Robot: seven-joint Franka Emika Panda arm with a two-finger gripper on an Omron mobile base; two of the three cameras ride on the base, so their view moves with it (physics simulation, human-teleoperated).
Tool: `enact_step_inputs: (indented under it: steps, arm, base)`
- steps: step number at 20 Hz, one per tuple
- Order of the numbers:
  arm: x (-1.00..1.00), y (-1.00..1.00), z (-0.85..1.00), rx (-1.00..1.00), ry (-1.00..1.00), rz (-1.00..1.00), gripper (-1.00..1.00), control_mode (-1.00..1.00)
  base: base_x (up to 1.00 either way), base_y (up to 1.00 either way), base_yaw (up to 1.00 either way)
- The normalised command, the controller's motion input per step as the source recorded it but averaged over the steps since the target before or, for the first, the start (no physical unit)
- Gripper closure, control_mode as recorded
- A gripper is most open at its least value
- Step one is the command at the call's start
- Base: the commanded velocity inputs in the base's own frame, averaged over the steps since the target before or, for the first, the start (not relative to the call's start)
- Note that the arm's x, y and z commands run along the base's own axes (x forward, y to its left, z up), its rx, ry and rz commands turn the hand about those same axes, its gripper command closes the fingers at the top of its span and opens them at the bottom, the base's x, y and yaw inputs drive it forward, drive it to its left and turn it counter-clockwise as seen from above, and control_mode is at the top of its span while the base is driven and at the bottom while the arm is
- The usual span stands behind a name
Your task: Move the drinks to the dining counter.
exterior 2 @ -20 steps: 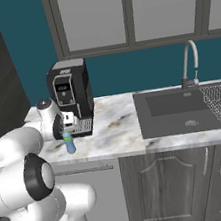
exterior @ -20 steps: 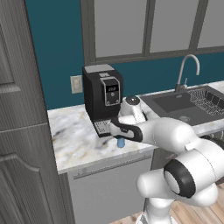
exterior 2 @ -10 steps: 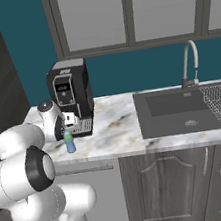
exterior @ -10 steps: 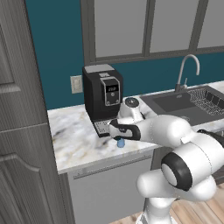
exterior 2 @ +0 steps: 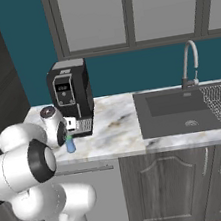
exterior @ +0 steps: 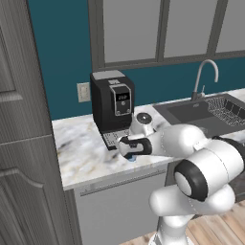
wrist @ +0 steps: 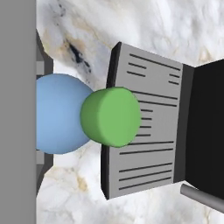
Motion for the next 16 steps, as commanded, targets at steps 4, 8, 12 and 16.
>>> enact_step_inputs:
  steps: [4,8,12,16]
  arm:
    - [0.0,-0.07,-0.09,0.08,-0.06,0.0,1.0,-1.0]
    - [-0.15,-0.1,0.02,0.12,-0.09,0.0,1.0,-1.0]
    - [-0.7,-0.26,0.6,0.13,-0.16,-0.07,1.0,-1.0]
    - [-0.64,-0.44,1.0,0.0,-0.04,-0.14,1.0,-1.0]
  base:
    - [0.0,0.0,0.0]
    - [0.0,0.0,0.0]
    - [0.0,0.0,0.0]
    - [0.0,0.0,0.0]
